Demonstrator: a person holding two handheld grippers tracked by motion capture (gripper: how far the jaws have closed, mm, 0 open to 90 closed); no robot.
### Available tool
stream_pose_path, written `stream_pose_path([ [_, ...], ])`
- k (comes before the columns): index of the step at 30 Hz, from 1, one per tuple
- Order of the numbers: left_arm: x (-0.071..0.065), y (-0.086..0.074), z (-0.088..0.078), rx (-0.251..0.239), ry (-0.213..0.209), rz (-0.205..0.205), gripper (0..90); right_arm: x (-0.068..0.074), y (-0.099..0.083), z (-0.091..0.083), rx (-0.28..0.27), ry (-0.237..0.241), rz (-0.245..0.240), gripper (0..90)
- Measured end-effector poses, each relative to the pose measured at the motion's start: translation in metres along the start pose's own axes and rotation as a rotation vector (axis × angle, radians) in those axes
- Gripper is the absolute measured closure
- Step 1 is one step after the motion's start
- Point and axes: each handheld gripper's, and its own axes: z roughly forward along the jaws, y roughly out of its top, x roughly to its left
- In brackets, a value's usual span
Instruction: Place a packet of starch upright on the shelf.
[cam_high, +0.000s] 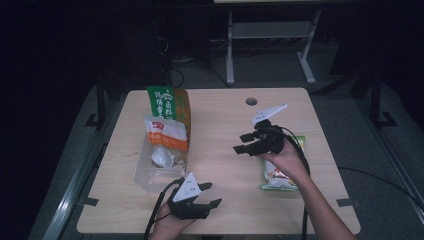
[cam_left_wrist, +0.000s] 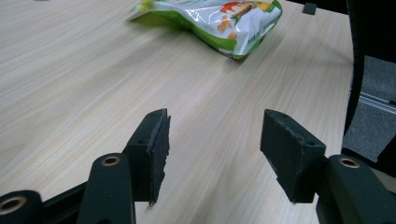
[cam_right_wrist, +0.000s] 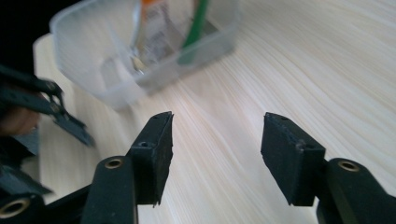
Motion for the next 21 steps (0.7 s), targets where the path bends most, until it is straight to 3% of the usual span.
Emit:
stream_pose_path([
  [10, -0.001, 0.0, 0.003, 0.014, -0.004, -0.002, 40.5, -0.03, -0.053, -0.031, 0.057, -0.12, 0.139, 38.5],
  [16, -0.001, -0.001, 0.004, 0.018, -0.007, -0.005, 40.2, -0.046, -0.081, -0.048, 0.098, -0.207, 0.184, 37.9],
  [21, -0.001, -0.001, 0.005, 0.02, -0.004, -0.004, 39.7, -0.058, -0.101, -0.059, 0.106, -0.252, 0.241, 37.9],
])
